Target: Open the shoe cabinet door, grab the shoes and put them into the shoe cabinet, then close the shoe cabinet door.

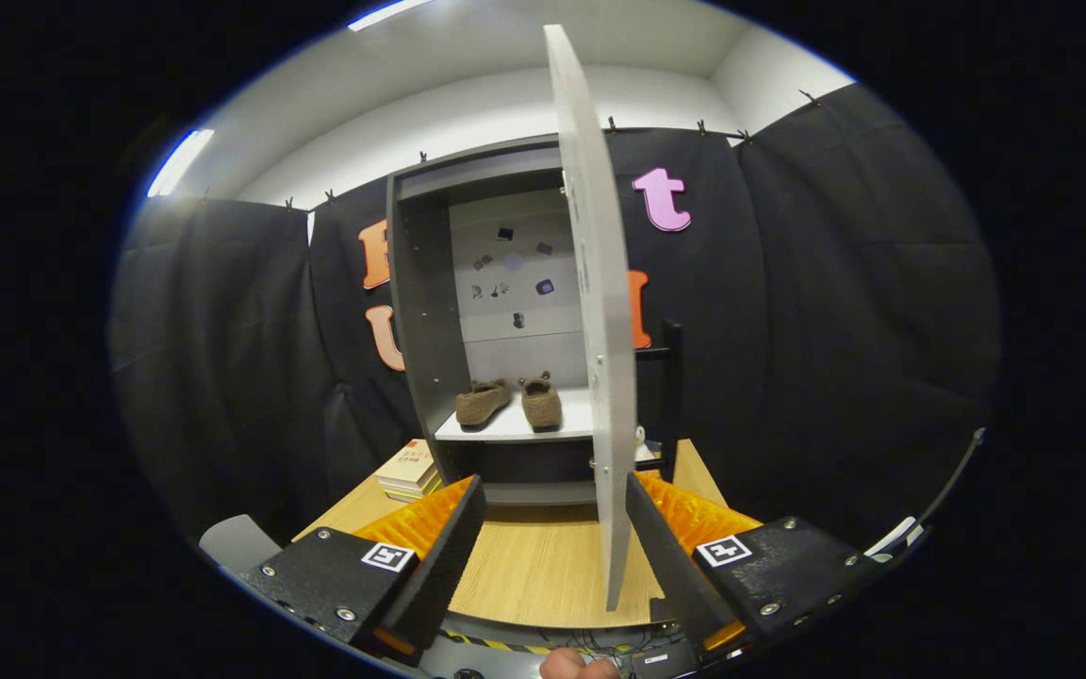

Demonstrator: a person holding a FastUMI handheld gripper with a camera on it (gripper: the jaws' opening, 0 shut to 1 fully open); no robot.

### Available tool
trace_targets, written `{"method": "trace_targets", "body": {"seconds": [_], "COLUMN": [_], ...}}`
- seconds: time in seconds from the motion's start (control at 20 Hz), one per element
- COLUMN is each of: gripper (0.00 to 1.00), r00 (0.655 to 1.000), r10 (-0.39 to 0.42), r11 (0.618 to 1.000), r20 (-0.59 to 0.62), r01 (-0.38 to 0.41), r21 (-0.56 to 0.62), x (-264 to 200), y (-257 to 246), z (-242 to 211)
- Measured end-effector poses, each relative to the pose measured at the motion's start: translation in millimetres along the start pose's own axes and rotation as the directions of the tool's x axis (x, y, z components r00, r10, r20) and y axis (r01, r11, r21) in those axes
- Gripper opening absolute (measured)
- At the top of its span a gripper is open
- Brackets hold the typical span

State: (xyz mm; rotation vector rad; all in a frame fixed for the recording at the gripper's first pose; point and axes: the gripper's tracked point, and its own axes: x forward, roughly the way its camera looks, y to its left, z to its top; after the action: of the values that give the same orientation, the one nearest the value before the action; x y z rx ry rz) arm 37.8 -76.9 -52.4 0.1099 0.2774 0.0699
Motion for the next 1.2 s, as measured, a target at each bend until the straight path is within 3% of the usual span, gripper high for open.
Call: {"method": "trace_targets", "body": {"seconds": [0.4, 0.6, 1.2], "gripper": [0.93, 0.93, 0.90], "r00": [0.995, 0.996, 0.999], "r10": [-0.094, -0.085, -0.019], "r11": [0.996, 0.996, 1.000], "r20": [0.032, 0.033, 0.034], "r01": [0.094, 0.085, 0.018], "r21": [0.002, 0.004, 0.013], "x": [19, 44, 55], "y": [-91, -100, -86], "z": [10, 11, 12]}}
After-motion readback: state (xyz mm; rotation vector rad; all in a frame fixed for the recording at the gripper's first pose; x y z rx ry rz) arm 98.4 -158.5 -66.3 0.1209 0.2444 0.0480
